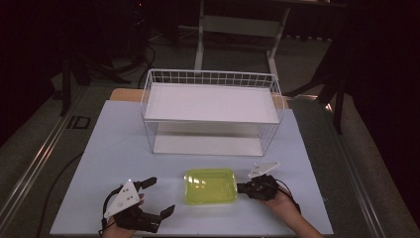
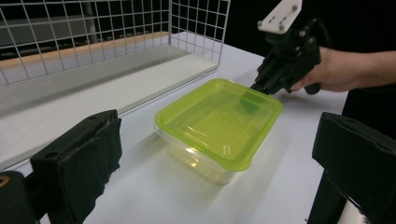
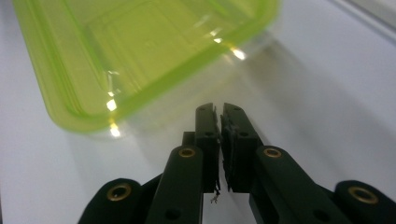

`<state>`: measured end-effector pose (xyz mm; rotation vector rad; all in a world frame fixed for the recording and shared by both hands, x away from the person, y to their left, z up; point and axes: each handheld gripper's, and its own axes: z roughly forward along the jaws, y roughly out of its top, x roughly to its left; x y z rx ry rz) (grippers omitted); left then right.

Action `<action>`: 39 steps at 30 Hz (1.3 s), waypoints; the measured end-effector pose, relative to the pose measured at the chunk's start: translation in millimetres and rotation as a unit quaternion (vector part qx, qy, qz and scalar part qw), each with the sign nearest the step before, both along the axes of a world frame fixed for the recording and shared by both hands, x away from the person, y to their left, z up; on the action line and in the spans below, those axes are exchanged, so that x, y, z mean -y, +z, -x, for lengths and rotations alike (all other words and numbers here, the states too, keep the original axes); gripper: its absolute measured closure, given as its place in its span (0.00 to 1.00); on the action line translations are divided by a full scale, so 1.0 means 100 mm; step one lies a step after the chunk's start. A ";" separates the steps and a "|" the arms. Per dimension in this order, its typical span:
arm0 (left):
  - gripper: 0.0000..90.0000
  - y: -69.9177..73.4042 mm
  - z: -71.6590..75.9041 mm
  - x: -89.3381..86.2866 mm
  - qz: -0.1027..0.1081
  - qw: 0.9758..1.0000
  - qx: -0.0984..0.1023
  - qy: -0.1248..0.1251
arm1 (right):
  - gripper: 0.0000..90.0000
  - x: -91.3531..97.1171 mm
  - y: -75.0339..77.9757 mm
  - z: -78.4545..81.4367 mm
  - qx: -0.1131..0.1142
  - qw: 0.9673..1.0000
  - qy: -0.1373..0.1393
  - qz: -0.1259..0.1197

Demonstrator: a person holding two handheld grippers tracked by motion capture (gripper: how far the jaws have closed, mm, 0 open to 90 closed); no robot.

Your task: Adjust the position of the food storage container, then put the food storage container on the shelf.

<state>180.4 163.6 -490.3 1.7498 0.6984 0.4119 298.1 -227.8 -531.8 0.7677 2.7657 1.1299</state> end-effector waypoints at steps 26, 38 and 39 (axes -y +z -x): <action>0.02 0.11 -0.36 0.30 0.010 0.994 -0.109 -0.020 | 0.21 0.04 0.53 0.35 0.046 0.991 -0.088 -0.090; 0.03 -0.04 -0.55 0.39 0.001 0.985 -0.173 0.010 | 0.15 -0.15 0.52 0.22 -0.018 0.986 -0.137 -0.090; 0.03 -0.08 -0.57 0.40 0.004 0.982 -0.188 0.019 | 0.14 -0.17 0.51 0.21 -0.030 0.985 -0.139 -0.096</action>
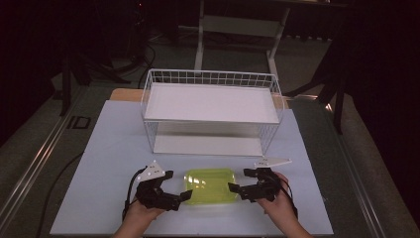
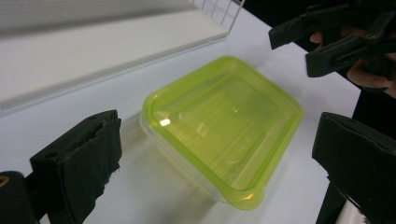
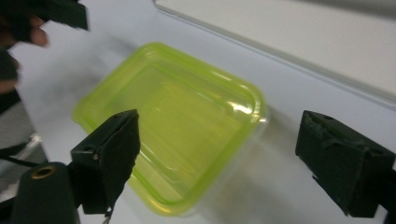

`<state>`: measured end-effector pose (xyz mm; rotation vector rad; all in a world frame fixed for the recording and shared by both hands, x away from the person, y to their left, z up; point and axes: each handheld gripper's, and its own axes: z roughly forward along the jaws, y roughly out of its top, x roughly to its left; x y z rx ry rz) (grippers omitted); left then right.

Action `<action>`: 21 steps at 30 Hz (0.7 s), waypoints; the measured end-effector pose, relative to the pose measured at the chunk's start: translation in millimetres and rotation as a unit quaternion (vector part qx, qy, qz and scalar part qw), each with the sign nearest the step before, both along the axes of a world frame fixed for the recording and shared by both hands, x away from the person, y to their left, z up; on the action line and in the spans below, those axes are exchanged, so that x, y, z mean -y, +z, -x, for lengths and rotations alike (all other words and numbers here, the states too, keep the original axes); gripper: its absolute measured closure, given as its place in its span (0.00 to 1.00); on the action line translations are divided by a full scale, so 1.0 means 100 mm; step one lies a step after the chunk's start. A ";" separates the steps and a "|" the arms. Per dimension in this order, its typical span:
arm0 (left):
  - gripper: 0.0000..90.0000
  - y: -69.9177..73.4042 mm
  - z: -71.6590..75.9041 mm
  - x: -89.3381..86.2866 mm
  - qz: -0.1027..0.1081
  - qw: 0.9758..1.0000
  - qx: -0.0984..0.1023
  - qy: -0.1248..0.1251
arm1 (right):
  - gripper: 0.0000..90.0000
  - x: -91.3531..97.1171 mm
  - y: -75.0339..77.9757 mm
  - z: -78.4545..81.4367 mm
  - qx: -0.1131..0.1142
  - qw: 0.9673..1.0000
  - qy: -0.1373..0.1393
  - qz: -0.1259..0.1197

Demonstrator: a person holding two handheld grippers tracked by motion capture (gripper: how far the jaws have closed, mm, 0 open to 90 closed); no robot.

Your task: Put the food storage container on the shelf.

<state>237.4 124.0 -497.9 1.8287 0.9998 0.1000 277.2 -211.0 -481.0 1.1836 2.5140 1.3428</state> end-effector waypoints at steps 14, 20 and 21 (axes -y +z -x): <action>0.18 -0.20 -0.12 0.04 0.047 0.991 -0.123 0.027 | 0.37 -0.01 -0.22 -0.13 -0.156 0.986 -0.039 -0.049; 0.47 -0.25 -0.13 0.03 0.053 0.988 -0.143 0.037 | 0.59 0.04 -0.27 -0.13 -0.188 0.979 -0.054 -0.054; 0.51 -0.25 -0.13 0.03 0.054 0.987 -0.145 0.040 | 0.63 0.05 -0.27 -0.13 -0.189 0.979 -0.060 -0.056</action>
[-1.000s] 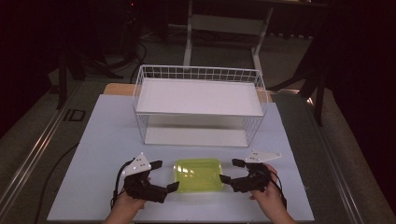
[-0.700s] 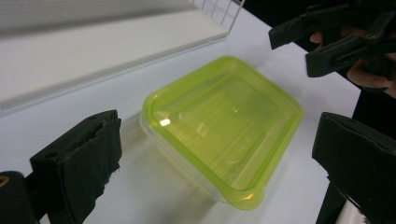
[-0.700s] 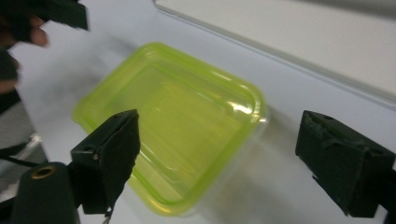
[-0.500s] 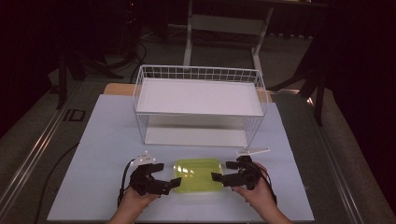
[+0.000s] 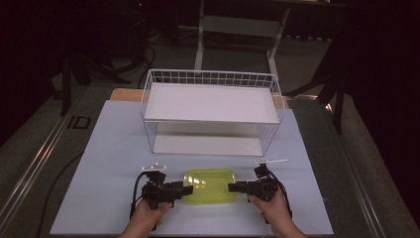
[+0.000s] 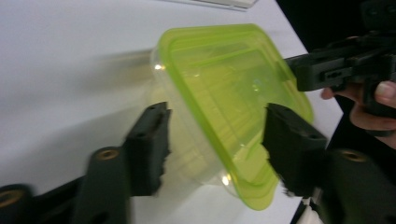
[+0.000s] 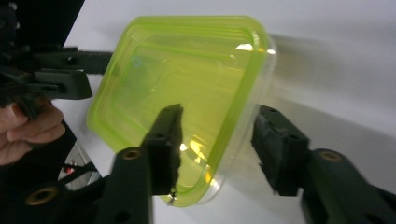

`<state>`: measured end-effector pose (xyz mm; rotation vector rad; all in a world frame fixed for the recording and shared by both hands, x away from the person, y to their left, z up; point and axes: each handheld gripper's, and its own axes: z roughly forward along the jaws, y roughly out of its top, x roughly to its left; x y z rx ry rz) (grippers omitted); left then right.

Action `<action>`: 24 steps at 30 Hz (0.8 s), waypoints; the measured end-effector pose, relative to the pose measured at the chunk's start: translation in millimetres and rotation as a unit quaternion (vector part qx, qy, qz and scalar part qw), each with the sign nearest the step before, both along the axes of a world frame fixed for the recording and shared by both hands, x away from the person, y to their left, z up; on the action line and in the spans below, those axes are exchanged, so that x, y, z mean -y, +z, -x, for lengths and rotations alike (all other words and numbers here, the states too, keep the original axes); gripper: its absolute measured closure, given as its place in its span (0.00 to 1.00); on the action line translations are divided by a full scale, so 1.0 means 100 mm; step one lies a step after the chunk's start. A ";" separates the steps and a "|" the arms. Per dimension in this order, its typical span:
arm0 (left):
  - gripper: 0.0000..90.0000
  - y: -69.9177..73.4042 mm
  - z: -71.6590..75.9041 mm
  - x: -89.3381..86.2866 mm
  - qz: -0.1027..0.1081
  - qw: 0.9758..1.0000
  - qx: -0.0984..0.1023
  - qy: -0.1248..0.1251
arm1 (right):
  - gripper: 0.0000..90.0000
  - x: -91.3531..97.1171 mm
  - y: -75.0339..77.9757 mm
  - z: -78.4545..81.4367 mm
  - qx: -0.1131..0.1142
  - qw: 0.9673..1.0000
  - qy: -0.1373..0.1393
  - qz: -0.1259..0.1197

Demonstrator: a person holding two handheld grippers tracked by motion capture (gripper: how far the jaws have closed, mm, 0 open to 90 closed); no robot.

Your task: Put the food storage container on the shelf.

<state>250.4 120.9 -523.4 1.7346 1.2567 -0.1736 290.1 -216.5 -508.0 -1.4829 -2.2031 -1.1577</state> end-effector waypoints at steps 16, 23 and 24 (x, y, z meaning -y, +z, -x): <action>0.78 -0.03 0.06 0.06 -0.016 1.000 -0.010 -0.009 | 0.83 0.00 -0.01 0.06 -0.018 1.000 0.005 0.014; 0.87 0.08 0.17 0.11 -0.035 0.999 -0.006 0.005 | 0.89 0.03 -0.01 0.13 -0.020 1.000 0.002 -0.005; 0.87 0.09 0.19 0.12 -0.036 0.999 -0.003 0.006 | 0.89 0.04 0.01 0.14 -0.013 1.000 0.000 -0.005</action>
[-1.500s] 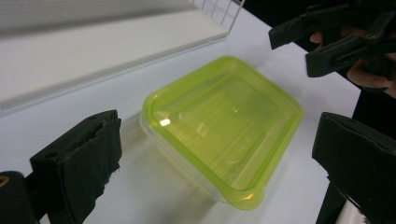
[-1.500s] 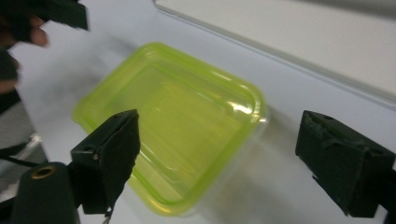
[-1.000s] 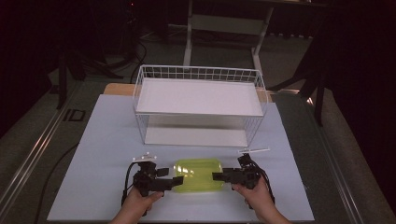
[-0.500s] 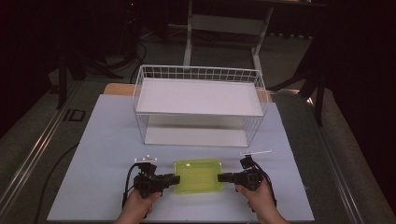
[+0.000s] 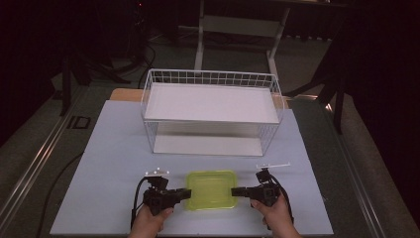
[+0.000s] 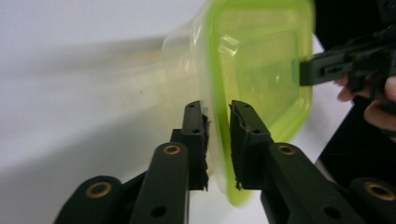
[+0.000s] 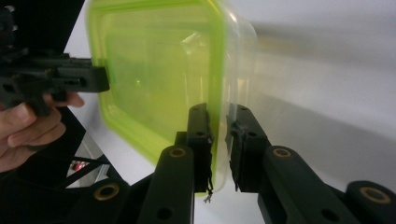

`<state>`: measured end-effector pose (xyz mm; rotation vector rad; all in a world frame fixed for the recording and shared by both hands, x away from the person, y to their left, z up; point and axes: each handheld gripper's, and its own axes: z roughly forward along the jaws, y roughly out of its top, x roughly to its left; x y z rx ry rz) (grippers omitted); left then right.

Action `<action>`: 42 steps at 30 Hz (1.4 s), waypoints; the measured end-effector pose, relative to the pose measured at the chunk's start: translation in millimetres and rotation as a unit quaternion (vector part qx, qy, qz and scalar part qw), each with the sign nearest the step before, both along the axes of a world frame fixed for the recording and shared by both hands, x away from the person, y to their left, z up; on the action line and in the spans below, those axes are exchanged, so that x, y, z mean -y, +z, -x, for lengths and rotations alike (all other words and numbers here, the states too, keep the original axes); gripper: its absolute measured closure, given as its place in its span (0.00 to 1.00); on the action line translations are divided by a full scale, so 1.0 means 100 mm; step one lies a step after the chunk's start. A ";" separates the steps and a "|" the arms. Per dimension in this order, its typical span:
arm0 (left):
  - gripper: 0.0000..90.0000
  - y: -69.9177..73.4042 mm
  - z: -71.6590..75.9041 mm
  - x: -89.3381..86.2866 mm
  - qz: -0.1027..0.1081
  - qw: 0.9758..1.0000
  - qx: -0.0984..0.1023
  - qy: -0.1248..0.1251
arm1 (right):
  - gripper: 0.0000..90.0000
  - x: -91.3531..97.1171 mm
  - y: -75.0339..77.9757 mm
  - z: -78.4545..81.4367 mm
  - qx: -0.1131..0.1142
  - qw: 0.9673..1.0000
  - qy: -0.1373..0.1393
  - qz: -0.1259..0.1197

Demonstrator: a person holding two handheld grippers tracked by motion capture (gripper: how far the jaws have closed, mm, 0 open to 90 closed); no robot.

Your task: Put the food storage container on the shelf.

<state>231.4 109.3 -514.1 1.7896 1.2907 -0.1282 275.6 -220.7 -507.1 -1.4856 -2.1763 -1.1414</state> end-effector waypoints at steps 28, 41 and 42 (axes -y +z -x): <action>0.90 0.41 -0.43 -0.01 0.014 0.995 0.087 0.036 | 0.89 -0.05 0.49 -0.28 0.109 0.993 -0.033 0.000; 0.89 0.27 -0.71 0.00 -0.013 0.995 0.084 0.046 | 0.89 -0.12 0.35 -0.49 0.106 0.993 -0.052 0.007; 0.89 0.25 -0.73 0.00 -0.012 0.996 0.079 0.047 | 0.89 -0.12 0.33 -0.51 0.105 0.993 -0.055 0.009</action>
